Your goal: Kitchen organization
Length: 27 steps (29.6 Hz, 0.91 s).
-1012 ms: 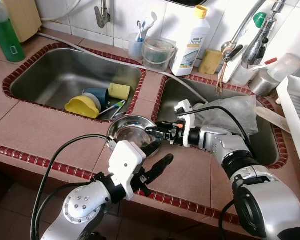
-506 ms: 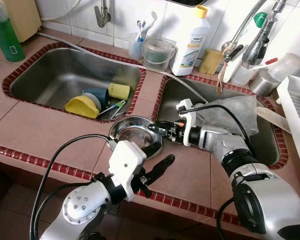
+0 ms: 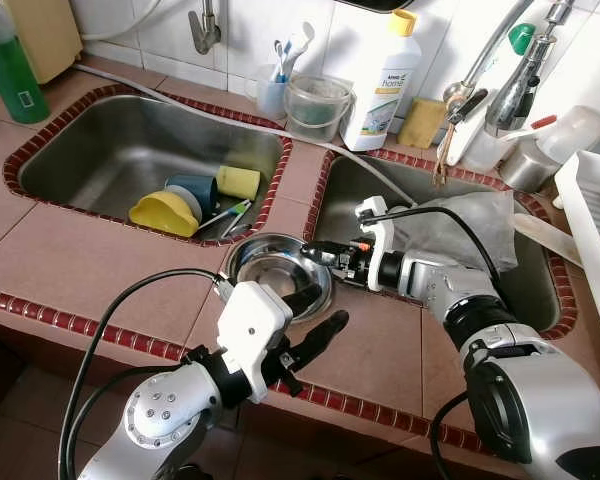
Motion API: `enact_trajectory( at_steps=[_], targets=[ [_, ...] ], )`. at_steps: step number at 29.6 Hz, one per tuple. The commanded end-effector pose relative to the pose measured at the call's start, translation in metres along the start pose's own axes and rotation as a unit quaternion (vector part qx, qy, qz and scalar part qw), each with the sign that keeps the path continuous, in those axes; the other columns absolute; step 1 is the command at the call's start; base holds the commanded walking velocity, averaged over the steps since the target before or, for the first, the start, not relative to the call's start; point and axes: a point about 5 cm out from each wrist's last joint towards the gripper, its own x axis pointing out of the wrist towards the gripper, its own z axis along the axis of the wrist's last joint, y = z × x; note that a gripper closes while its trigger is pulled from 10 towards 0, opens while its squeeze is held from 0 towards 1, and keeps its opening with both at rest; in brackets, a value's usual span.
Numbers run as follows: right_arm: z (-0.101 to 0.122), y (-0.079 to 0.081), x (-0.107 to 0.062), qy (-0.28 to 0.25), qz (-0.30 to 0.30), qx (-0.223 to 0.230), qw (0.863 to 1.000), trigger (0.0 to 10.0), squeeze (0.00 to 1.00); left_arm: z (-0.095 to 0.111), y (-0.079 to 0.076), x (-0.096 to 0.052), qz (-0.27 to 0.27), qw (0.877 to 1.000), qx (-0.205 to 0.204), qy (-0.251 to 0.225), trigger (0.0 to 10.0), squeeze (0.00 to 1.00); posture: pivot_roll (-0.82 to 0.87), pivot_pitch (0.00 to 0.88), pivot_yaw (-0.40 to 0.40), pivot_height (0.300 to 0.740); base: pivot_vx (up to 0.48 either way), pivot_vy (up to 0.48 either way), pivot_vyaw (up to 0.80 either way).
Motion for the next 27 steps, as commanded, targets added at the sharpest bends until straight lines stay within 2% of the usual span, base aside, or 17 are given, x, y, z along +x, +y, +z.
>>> enact_trajectory(
  at_steps=[1,11,17,21,25,27],
  targets=[
    [0.004,-0.004,-0.006,-0.004,-0.009,0.004,1.0,0.0,0.0,0.004,-0.004,0.001,-0.011,1.0,0.002,-0.008,10.0,0.0,0.07,0.143,-0.161,0.74,0.0,0.0,0.0],
    [0.008,-0.008,-0.011,-0.029,-0.024,0.015,0.999,0.0,0.0,0.006,0.0,0.003,-0.011,1.0,0.006,-0.011,10.0,0.0,0.07,0.125,-0.155,0.74,0.0,0.0,0.0],
    [0.013,-0.01,-0.013,-0.071,-0.038,0.012,0.997,0.0,0.0,0.007,0.005,0.005,-0.008,1.0,0.013,-0.015,10.0,0.0,0.07,0.1,-0.148,0.74,0.0,0.0,0.0],
    [0.015,-0.011,-0.014,-0.084,-0.06,-0.061,0.993,0.0,0.0,0.009,0.011,0.008,0.004,1.0,0.018,-0.023,10.0,0.0,0.08,0.083,-0.141,0.74,0.0,0.0,0.0],
    [0.026,-0.01,-0.016,-0.142,-0.071,-0.069,0.985,0.0,0.0,0.013,0.024,0.011,0.039,0.998,0.016,-0.04,10.0,0.0,0.08,0.065,-0.134,0.74,0.0,0.0,0.0],
    [0.032,-0.008,-0.017,-0.177,-0.079,-0.088,0.977,0.0,0.0,0.014,0.031,0.013,0.062,0.997,0.015,-0.048,10.0,0.0,0.08,0.053,-0.126,0.74,0.0,0.0,0.0]
  ],
)
